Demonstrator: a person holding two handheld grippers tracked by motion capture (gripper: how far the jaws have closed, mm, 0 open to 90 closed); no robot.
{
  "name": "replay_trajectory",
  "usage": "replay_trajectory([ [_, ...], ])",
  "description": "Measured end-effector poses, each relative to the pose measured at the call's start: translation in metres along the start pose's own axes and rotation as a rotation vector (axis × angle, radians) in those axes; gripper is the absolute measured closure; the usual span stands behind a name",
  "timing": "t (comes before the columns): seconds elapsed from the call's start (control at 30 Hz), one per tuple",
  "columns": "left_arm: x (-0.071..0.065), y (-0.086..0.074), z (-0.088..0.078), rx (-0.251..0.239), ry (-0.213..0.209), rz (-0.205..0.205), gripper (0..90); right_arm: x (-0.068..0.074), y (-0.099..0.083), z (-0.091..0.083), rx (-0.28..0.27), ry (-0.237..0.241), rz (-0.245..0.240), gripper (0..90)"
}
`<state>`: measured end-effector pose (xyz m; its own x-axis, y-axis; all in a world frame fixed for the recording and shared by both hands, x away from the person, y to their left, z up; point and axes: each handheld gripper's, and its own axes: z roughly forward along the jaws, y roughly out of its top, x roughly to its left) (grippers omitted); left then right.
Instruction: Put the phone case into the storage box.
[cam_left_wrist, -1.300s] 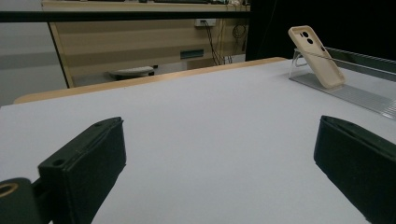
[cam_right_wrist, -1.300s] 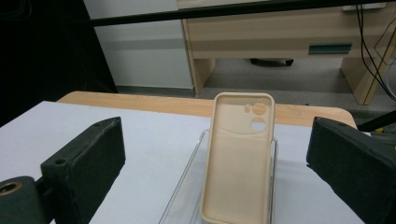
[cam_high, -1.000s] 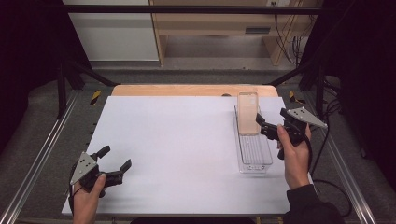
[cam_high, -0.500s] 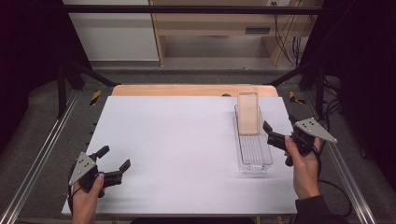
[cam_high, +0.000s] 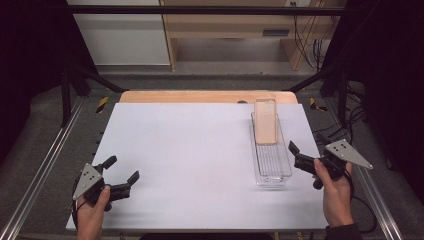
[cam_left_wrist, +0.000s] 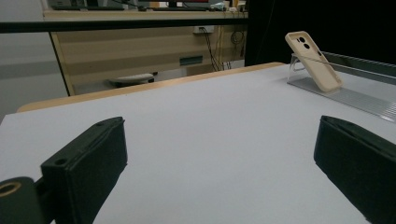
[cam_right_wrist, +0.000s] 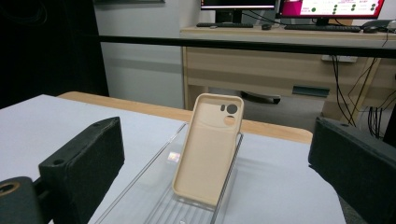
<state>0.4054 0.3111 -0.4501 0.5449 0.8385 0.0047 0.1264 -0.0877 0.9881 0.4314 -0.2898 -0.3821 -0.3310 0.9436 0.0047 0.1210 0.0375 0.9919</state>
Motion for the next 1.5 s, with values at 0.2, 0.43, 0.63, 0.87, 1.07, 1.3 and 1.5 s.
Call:
replay_trajectory([
  [0.2, -0.001, 0.000, -0.001, -0.006, -0.003, -0.001, 2.2, 0.000, -0.005, -0.007, -0.006, 0.010, -0.001, 3.9],
  [0.43, -0.003, 0.000, -0.005, -0.011, -0.008, 0.002, 2.2, 0.002, -0.013, -0.014, -0.005, 0.024, 0.001, 3.9],
  [0.63, -0.004, 0.000, -0.008, -0.016, -0.014, -0.002, 2.2, 0.003, -0.021, -0.019, -0.002, 0.028, 0.008, 3.8],
  [0.87, -0.004, 0.000, -0.008, -0.017, -0.019, -0.001, 2.1, 0.003, -0.028, -0.022, -0.006, 0.032, 0.008, 3.8],
  [1.07, -0.004, 0.000, -0.008, -0.017, -0.021, -0.001, 2.1, 0.004, -0.033, -0.025, -0.011, 0.034, 0.011, 3.8],
  [1.3, -0.004, 0.000, -0.008, -0.016, -0.024, 0.000, 2.1, 0.006, -0.039, -0.028, -0.017, 0.037, 0.018, 3.7],
  [1.5, -0.005, 0.000, -0.007, -0.018, -0.028, 0.002, 2.1, 0.007, -0.044, -0.031, -0.022, 0.042, 0.024, 3.7],
])
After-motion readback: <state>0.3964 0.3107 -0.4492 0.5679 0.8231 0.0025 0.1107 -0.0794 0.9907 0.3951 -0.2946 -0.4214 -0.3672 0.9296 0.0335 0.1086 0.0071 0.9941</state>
